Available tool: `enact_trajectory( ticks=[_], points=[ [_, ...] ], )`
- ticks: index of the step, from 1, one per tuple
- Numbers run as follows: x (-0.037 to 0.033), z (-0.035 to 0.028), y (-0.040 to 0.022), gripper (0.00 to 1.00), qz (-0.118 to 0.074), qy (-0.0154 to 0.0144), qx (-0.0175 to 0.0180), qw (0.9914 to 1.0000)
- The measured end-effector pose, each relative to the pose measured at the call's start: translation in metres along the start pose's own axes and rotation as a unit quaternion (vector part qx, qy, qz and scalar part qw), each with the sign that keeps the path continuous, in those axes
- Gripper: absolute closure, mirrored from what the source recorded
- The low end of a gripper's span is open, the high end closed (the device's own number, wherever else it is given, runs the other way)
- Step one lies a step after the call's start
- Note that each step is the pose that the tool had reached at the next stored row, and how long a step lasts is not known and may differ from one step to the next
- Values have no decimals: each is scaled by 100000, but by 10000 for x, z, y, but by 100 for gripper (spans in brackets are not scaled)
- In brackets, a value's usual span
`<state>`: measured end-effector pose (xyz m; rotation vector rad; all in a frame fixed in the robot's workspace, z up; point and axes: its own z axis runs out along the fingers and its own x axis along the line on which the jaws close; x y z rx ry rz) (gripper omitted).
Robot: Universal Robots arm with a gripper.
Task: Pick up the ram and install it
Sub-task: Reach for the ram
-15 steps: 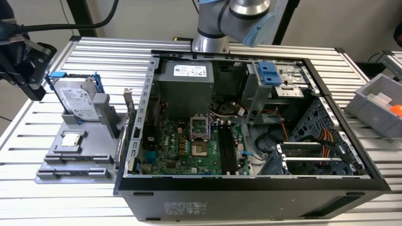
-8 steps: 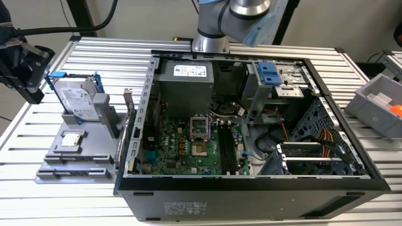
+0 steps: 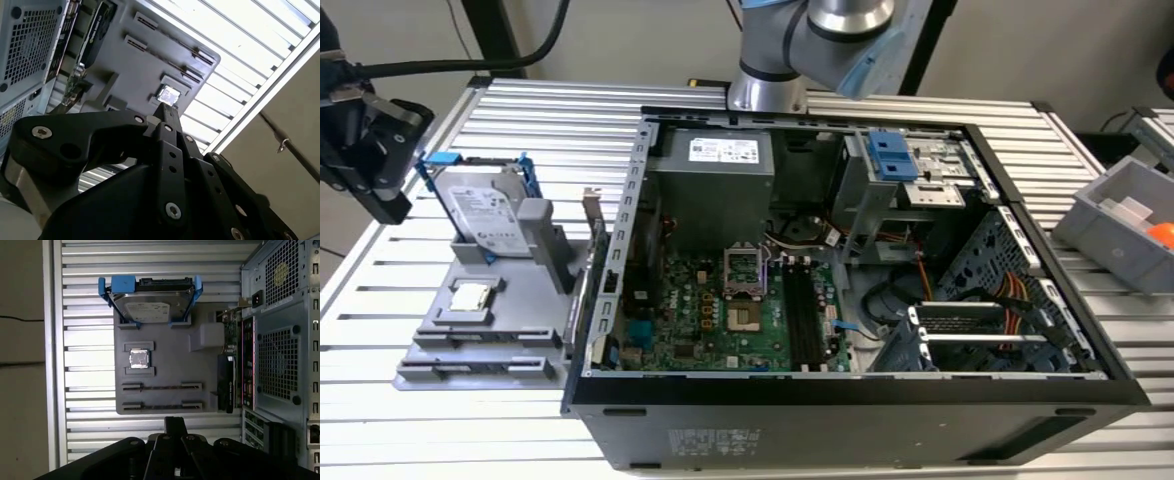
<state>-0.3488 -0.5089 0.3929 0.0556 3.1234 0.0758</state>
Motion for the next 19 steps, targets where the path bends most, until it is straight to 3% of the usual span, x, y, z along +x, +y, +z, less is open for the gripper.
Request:
enact_trajectory(
  ticks=[10,19],
  points=[
    [-5,-5,-133,100,-513,21,-16,99999],
    [-5,-6,-139,100,-587,27,-14,99998]
  ],
)
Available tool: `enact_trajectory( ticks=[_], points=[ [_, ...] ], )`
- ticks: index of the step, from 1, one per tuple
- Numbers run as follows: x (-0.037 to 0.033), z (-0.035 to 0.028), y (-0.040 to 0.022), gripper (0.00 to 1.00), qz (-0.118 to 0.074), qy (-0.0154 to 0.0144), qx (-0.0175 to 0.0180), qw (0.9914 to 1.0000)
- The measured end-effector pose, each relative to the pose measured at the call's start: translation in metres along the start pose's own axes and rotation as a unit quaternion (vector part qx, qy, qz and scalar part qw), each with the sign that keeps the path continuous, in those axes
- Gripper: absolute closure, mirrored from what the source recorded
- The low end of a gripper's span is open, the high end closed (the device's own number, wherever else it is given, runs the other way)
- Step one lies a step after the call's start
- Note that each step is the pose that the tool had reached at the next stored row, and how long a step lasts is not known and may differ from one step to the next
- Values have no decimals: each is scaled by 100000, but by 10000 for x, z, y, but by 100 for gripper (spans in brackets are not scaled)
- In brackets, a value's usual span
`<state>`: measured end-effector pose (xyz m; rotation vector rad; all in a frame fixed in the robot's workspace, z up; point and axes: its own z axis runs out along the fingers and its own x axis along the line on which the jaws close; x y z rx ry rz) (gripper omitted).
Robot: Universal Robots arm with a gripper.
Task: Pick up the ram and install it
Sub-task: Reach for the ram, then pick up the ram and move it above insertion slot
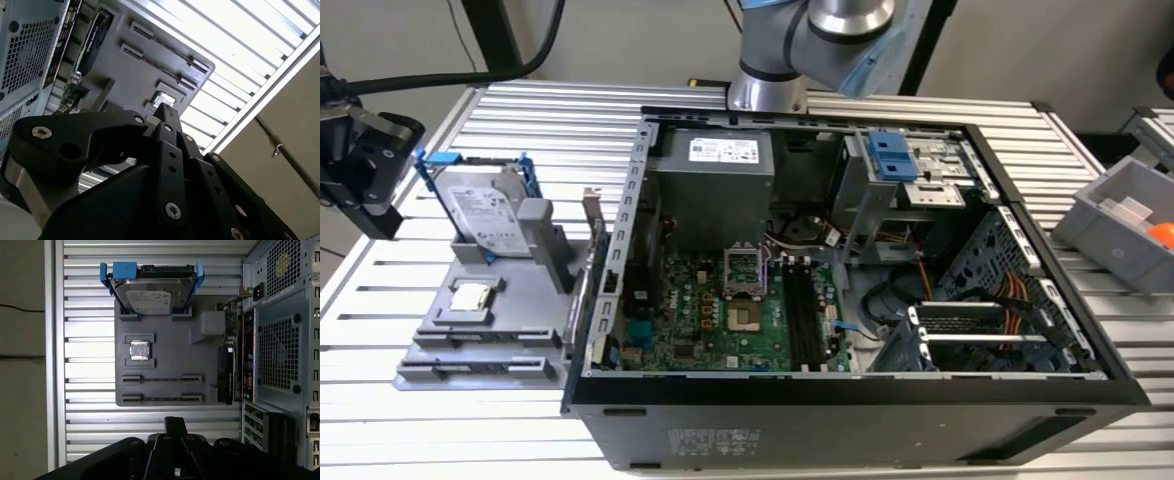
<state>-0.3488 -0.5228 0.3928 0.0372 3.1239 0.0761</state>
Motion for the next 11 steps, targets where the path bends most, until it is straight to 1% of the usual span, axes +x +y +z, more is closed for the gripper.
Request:
enact_trajectory(
  ticks=[11],
  points=[
    [0,0,0,100,-15,4,2,100000]
  ],
)
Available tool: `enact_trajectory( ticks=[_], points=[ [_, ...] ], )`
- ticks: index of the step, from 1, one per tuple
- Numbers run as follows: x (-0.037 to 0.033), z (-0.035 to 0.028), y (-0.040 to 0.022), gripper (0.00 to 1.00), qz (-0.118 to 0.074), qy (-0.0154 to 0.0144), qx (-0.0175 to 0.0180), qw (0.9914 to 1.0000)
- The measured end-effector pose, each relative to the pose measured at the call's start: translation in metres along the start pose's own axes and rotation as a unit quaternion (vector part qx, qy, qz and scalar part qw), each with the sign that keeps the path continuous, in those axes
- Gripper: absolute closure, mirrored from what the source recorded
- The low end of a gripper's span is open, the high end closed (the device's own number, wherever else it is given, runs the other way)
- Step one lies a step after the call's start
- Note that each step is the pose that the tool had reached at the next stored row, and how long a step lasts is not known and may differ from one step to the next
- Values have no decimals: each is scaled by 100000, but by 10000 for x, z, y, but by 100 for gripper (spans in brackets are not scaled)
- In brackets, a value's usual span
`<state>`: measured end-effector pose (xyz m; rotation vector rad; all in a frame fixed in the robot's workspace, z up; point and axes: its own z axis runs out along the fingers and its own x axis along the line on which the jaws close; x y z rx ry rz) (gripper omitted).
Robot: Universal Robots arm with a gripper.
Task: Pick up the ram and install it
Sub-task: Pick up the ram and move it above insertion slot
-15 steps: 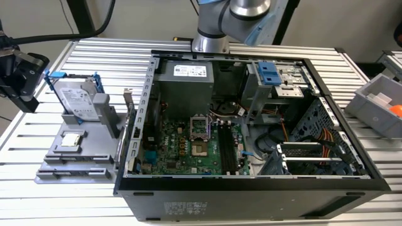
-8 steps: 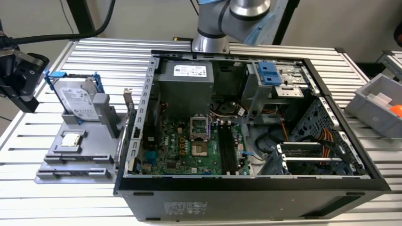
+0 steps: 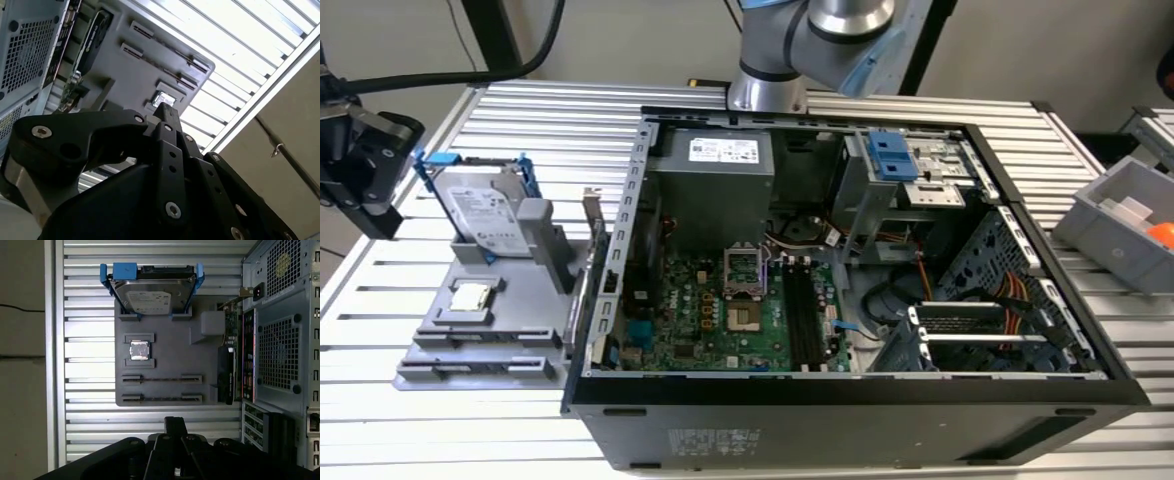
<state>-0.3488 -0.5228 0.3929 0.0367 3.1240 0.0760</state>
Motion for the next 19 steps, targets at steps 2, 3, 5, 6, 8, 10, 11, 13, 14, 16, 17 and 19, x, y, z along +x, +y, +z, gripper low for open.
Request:
enact_trajectory(
  ticks=[2,3,5,6,8,10,11,13,14,16,17,19],
  points=[
    [0,0,0,100,-4,0,1,100000],
    [0,0,0,100,-6,-1,-1,100000],
    [0,0,0,100,-8,3,2,100000],
    [0,0,0,100,-10,-1,0,100000],
    [0,0,0,100,-13,2,1,100000],
    [0,0,0,100,-17,0,0,100000],
    [0,0,0,100,-16,1,1,100000],
    [0,0,0,100,-21,1,-2,100000],
    [0,0,0,100,-22,-1,-1,100000],
    [0,0,0,100,-25,1,0,100000],
    [0,0,0,100,-27,-1,-2,100000],
    [0,0,0,100,-31,1,-1,100000]
  ],
)
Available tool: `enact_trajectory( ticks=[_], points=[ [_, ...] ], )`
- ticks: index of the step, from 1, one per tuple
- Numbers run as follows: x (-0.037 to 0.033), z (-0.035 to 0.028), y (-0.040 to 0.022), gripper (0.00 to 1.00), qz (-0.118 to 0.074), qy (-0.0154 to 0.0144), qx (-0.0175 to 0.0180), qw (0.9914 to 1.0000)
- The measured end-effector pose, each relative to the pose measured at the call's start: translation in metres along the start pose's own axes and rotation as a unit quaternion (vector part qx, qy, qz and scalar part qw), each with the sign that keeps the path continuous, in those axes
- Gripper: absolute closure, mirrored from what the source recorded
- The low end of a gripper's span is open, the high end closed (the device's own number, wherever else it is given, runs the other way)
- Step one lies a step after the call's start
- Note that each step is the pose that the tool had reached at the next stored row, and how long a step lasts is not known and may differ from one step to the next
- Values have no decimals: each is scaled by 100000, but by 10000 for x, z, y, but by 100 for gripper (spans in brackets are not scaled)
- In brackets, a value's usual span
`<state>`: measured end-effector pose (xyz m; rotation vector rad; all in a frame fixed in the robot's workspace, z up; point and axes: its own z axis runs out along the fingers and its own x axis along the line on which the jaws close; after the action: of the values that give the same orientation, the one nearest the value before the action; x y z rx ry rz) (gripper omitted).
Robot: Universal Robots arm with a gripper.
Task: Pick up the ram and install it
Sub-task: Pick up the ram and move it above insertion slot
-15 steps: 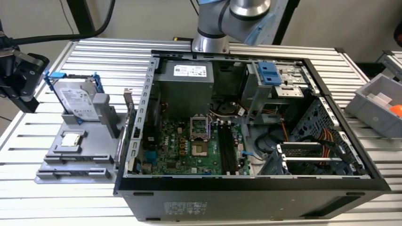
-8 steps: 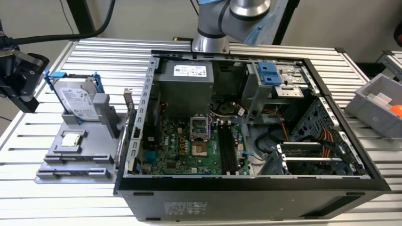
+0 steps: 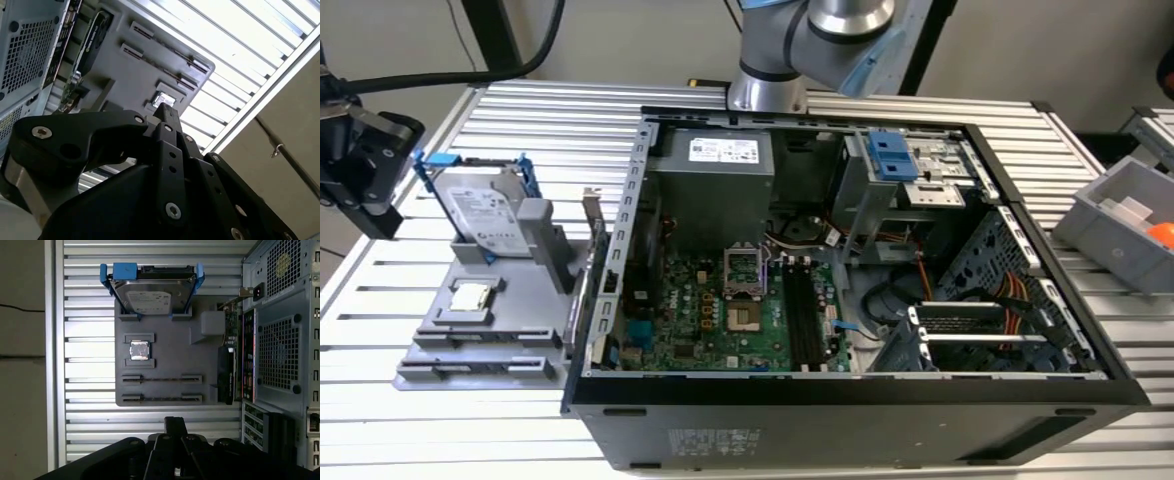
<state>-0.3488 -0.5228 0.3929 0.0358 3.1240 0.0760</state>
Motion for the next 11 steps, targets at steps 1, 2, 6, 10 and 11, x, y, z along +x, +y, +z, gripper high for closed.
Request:
enact_trajectory(
  ticks=[1,2,6,10,11],
  points=[
    [0,0,0,100,-1,-3,-1,100000],
    [0,0,0,100,-3,0,-1,100000],
    [0,0,1,100,-620,32,-9,99998],
    [0,0,3,100,-2201,104,-26,99976],
    [0,1,3,100,-2570,122,-28,99967]
  ],
)
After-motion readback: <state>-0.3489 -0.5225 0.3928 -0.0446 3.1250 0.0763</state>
